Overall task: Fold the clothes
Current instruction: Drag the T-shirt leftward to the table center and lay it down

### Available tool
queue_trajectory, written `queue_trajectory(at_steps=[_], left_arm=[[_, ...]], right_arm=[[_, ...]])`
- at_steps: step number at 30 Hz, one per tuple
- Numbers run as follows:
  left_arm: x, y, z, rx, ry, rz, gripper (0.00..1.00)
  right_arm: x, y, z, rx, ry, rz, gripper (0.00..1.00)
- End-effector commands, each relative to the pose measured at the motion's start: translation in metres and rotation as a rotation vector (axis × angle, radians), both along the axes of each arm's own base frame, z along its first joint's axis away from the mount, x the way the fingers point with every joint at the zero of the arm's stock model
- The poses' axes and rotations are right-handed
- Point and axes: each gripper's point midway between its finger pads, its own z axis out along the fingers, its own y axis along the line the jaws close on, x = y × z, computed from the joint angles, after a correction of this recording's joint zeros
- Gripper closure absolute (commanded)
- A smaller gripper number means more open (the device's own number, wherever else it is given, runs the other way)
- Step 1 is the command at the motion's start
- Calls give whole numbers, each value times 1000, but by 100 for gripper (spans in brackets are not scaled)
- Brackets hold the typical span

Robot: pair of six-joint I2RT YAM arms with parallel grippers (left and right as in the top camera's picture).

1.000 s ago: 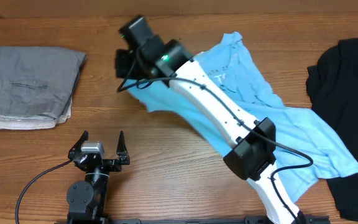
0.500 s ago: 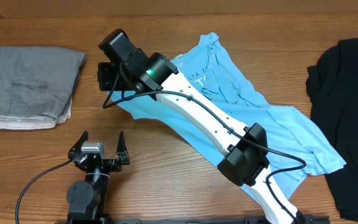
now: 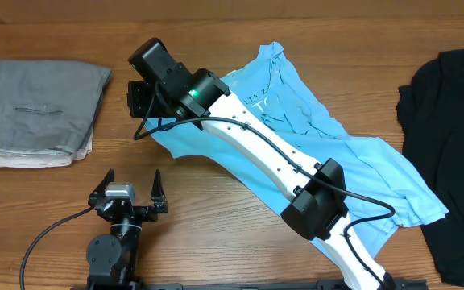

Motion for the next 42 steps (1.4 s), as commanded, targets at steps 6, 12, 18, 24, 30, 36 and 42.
queue_trajectory(at_steps=[6, 12, 18, 24, 30, 36, 42], left_arm=[[0, -1, 1, 21, -10, -9, 0], [0, -1, 1, 21, -10, -9, 0], [0, -1, 1, 21, -10, -9, 0], [0, -1, 1, 21, -10, -9, 0], [0, -1, 1, 21, -10, -9, 0], [0, -1, 1, 21, -10, -9, 0], [0, -1, 1, 21, -10, -9, 0]], right_arm=[[-7, 7, 2, 1, -9, 12, 75], [-11, 10, 3, 3, -7, 23, 19], [1, -10, 4, -33, -24, 25, 15], [30, -84, -4, -136, 79, -92, 9], [59, -186, -26, -276, 194, -193, 0], [81, -269, -35, -359, 248, -286, 6], [95, -312, -40, -426, 245, -383, 34]])
